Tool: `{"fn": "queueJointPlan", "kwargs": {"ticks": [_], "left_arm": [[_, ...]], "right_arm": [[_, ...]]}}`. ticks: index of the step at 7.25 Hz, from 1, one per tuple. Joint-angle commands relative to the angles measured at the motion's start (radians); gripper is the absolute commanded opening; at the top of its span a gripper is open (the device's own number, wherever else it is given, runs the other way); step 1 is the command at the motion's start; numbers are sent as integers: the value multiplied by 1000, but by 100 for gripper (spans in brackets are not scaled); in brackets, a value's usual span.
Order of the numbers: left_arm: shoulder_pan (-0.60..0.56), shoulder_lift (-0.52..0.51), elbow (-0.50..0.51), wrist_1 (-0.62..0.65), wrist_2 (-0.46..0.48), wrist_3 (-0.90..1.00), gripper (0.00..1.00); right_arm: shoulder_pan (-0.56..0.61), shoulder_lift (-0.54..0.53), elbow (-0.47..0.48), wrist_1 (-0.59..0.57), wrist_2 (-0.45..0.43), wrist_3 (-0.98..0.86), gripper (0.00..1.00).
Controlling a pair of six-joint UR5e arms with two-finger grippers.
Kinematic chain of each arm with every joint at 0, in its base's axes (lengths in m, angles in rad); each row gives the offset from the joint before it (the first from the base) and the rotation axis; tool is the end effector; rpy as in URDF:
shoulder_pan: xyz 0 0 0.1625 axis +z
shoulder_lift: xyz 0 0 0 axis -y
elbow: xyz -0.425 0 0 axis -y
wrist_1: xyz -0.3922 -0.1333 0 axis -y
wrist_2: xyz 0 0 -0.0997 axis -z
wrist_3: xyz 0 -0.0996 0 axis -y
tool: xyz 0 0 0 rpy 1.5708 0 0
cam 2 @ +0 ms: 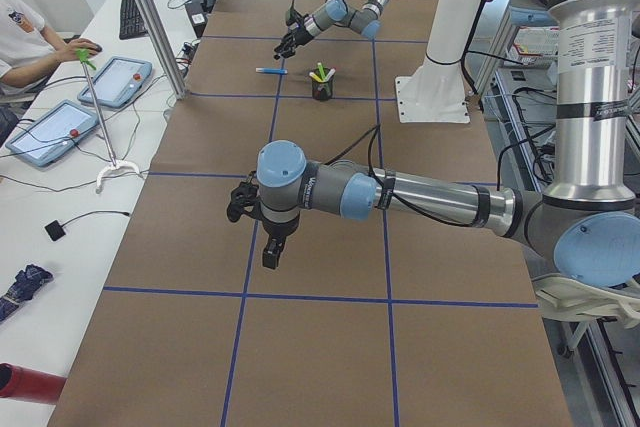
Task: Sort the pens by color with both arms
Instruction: 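Carry the blue marker farther from the robot and lower it onto the table, then open the right gripper and withdraw it while the left arm moves in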
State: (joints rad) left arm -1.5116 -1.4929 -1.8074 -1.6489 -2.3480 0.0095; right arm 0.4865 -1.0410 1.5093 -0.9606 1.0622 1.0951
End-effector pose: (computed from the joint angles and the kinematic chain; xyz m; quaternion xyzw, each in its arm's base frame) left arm -0.0357 -0.4707 0.5699 0.0999 0.3788 0.0763 0.9169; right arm -0.5237 -0.4826 0.3055 0.4213 -0.3407 0.1337 0.8298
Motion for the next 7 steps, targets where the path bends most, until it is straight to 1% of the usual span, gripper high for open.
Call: {"fn": "queueJointPlan", "kwargs": {"ticks": [1,2,3,4,5,6,7], "left_arm": [[20,-48,-9,-2,-5,-171,100],[78,-59,-42,-2,-2,-275,100],[135,-105,-76,4,6,-418,99],[231,-153,-88,8,9,-525,99],[298,-211,-102,11,10,-666,99],[373,-281,-108,14,12,-765,99],[443,-347,-116,55,50,-843,99]], "right_arm": [[6,-31,81,-6,30,0,100],[23,-103,170,-9,95,0,100],[65,-158,219,-10,166,0,100],[128,-198,241,-10,261,-1,100],[220,-214,249,-12,403,-3,100],[321,-244,250,-12,565,-15,100],[415,-263,246,-12,708,-21,100]]}}
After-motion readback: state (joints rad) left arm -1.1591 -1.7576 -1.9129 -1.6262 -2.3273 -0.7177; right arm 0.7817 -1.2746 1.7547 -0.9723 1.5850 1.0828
